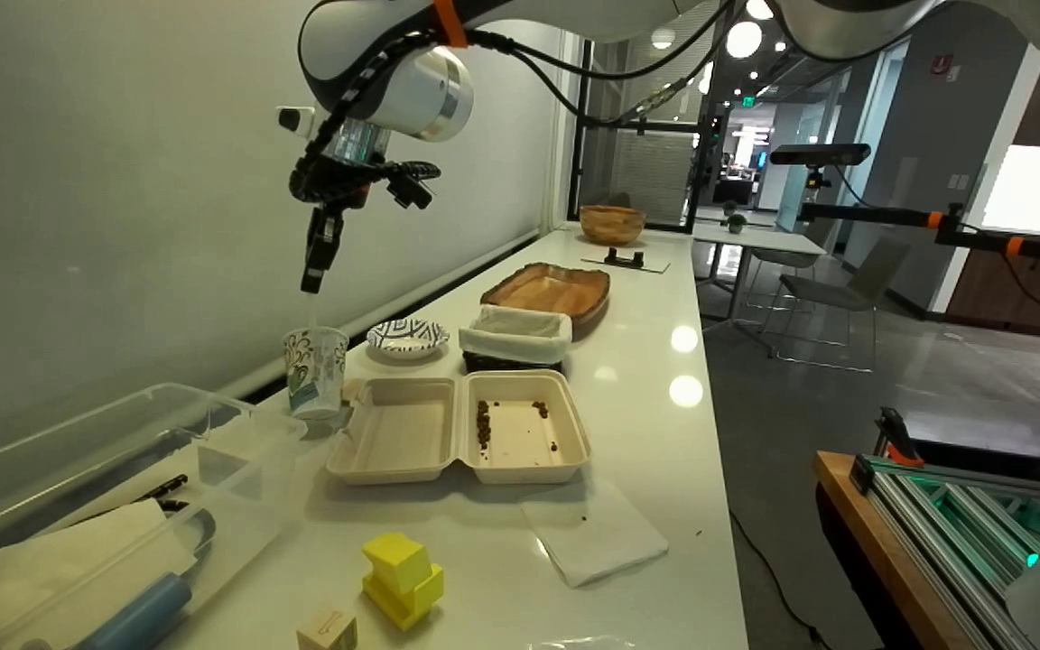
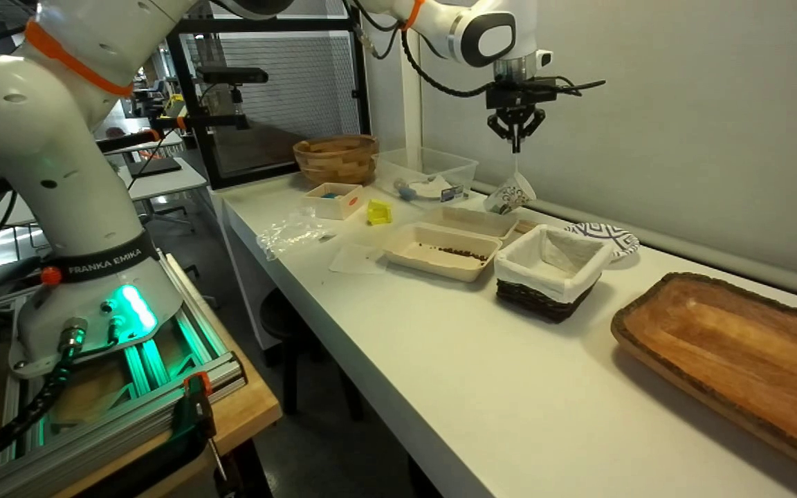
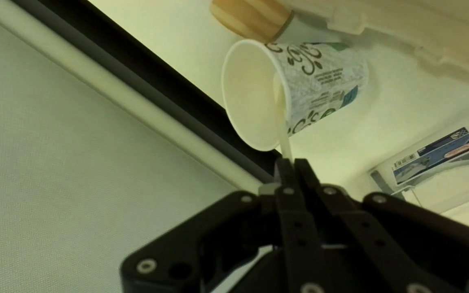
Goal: Stir the contents of the paper cup with the plastic spoon
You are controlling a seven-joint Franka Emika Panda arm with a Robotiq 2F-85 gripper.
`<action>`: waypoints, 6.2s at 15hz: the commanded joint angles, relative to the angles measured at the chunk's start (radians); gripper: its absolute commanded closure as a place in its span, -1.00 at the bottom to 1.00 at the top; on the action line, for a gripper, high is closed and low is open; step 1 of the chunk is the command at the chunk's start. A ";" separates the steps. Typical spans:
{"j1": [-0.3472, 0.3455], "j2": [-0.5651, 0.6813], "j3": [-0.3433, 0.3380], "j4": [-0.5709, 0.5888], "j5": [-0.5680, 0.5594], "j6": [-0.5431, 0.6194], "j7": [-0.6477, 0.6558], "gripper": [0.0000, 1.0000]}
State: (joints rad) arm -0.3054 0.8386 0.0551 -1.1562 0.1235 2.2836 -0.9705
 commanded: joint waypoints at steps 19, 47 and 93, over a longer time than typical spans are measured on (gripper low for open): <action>0.030 -0.009 0.019 0.015 -0.012 -0.203 -0.004 0.97; 0.020 -0.009 0.053 0.031 0.022 -0.206 -0.074 0.97; 0.024 -0.011 0.022 0.028 0.016 -0.272 -0.127 0.97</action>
State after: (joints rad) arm -0.2837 0.8319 0.0871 -1.1248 0.1411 1.9973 -1.0973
